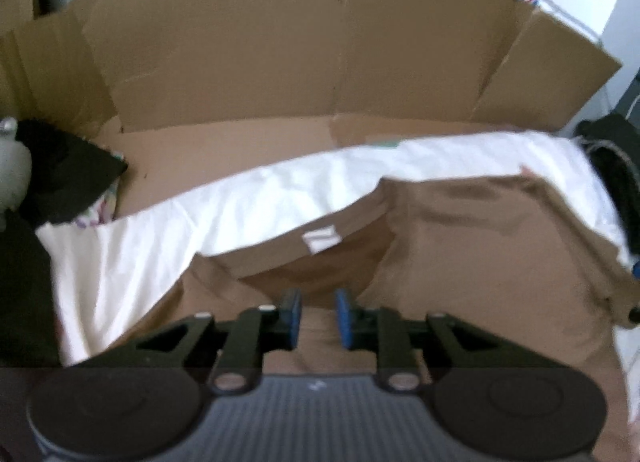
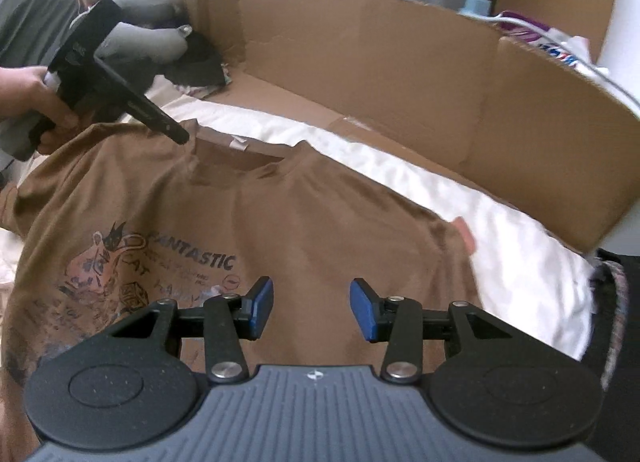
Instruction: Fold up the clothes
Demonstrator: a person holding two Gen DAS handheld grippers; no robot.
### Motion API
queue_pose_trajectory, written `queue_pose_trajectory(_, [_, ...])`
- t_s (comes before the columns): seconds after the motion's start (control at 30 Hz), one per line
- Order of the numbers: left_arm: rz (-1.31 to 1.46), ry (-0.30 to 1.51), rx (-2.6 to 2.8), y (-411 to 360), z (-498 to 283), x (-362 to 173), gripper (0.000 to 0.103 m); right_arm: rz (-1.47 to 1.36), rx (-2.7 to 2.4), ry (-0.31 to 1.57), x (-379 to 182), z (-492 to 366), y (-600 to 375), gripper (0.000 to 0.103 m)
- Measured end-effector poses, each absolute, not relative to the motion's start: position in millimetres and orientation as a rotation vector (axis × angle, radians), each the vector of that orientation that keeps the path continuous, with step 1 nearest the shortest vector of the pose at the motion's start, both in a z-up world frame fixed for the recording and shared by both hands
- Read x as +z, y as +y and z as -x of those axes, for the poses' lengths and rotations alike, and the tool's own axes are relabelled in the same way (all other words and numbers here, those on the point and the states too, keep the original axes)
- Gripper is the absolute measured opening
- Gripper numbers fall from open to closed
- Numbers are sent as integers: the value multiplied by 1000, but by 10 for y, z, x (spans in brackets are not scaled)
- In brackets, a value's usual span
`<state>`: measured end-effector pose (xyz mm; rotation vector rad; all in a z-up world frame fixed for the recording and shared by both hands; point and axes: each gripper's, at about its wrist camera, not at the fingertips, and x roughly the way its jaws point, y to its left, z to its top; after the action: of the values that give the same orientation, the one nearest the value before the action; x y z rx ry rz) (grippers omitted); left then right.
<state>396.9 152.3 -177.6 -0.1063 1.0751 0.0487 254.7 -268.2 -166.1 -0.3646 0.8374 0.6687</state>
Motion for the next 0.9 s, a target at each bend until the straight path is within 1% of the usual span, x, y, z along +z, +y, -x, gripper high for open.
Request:
queue_pose_trajectory(0.07, [128, 1083, 25, 1439, -3975, -1584, 32, 358, 681, 852, -1523, -2504, -2730, 50])
queue_pose_trajectory(0.13, [125, 1087, -1, 1326, -3964, -1359, 35, 332, 694, 866, -1354, -2448, -2784, 50])
queue_pose_trajectory(0.17, [109, 1084, -11, 1267, -3953, -1233, 40, 322, 694, 869, -1257, -2413, -2808, 50])
queue_pose_trajectory(0.27, [84, 1072, -35, 1130, -3908, -863, 50, 294, 694, 887, -948, -2314, -2870, 52])
queue_pose_trajectory(0.37, [55, 1069, -51, 1018, -3874, -477, 52, 280, 675, 902, -636, -2241, -2947, 55])
queue_pose_trajectory(0.5, [50, 1097, -55, 916, -3889, 28, 54, 258, 655, 916, -168, -2174, -3084, 56])
queue_pose_trajectory(0.63, [44, 1088, -48, 769, -3876, 514, 63, 248, 633, 903, 351, -2085, -3215, 56])
queue_pose_trajectory(0.7, [43, 1078, -46, 691, -3859, 729, 66, 259, 616, 890, 600, -2029, -3263, 59])
queue_pose_trajectory(0.8, [25, 1076, -25, 526, -3820, 1012, 70, 251, 592, 893, 879, -1969, -3327, 59])
queue_pose_trajectory(0.9, [19, 1086, 1, 355, -3743, 1247, 77, 238, 567, 892, 1124, -1885, -3388, 60])
